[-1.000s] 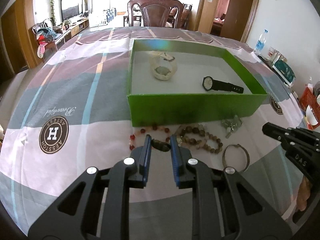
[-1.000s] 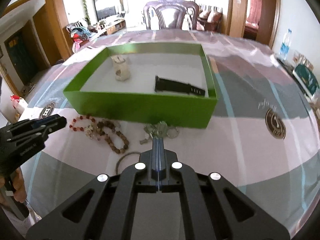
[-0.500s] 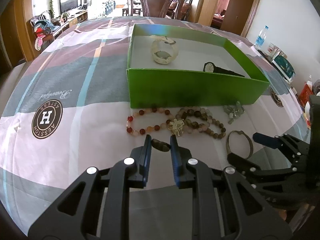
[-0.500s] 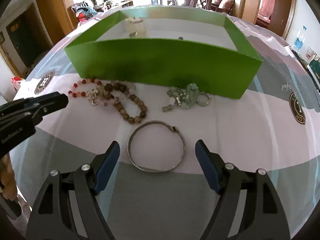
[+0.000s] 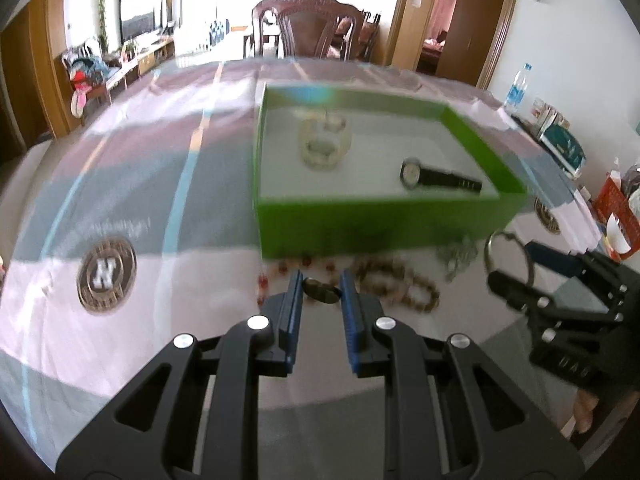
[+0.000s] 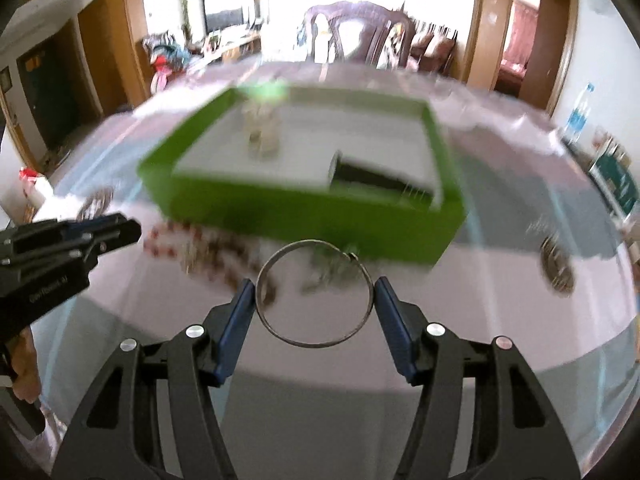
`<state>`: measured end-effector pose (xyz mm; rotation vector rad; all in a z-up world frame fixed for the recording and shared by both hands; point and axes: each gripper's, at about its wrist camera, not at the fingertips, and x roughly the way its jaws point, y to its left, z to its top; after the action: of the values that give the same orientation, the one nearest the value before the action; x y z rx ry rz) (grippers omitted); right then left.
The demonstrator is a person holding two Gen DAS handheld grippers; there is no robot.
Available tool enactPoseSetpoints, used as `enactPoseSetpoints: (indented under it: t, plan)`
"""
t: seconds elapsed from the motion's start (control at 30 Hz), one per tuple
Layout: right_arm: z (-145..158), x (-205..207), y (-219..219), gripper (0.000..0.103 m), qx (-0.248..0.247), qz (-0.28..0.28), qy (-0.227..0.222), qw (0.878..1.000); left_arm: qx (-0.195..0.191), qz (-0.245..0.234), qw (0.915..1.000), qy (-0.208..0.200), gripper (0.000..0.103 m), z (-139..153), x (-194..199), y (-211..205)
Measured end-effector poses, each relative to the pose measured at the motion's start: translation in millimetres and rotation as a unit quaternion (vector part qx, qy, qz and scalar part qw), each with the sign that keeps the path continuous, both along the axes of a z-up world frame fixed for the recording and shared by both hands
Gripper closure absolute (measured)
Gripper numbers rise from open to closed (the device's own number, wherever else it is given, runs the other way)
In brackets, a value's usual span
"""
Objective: Organize jewelry
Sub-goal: 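Carry the bangle and pendant into the green box and open both grippers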
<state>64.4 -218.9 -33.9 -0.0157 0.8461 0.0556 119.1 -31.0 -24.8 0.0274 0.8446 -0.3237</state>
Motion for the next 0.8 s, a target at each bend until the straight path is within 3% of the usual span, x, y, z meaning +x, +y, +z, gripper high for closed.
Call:
enactPoseSetpoints:
  t: [0.2, 0.4, 0.5, 0.57, 0.63, 0.8]
  plan:
    - [37, 39, -17, 0.043, 0.006, -0.011, -0.055, 0.998, -0.016, -0.009, 0.9992, -0.035, 0.084, 35, 37, -12]
    - [16, 95, -26, 0.043, 0.004, -0.032, -0.030, 0.999, -0.011, 0.003, 0.9998, -0.015, 0.084, 29, 89, -26]
    - [6, 103, -29, 0.043, 0.011, -0.036, -0.023, 0.999, -0.009, 0.008, 0.9999, -0.006, 0.084, 21, 102, -28]
    - [4, 106, -28, 0.042, 0.009, -0.039, -0.025, 0.999, -0.012, 0.009, 0.9999, -0.002, 0.076, 18, 105, -28]
    - [5, 104, -29, 0.036, 0.008, -0.040, -0.031, 0.999, -0.014, 0.012, 0.9998, -0.005, 0.058, 18, 104, -27]
    - [22, 80, -41, 0.031, 0.028, -0.050, -0.051, 0.997, -0.023, 0.018, 0.9994, -0.019, 0.054, 29, 83, -11]
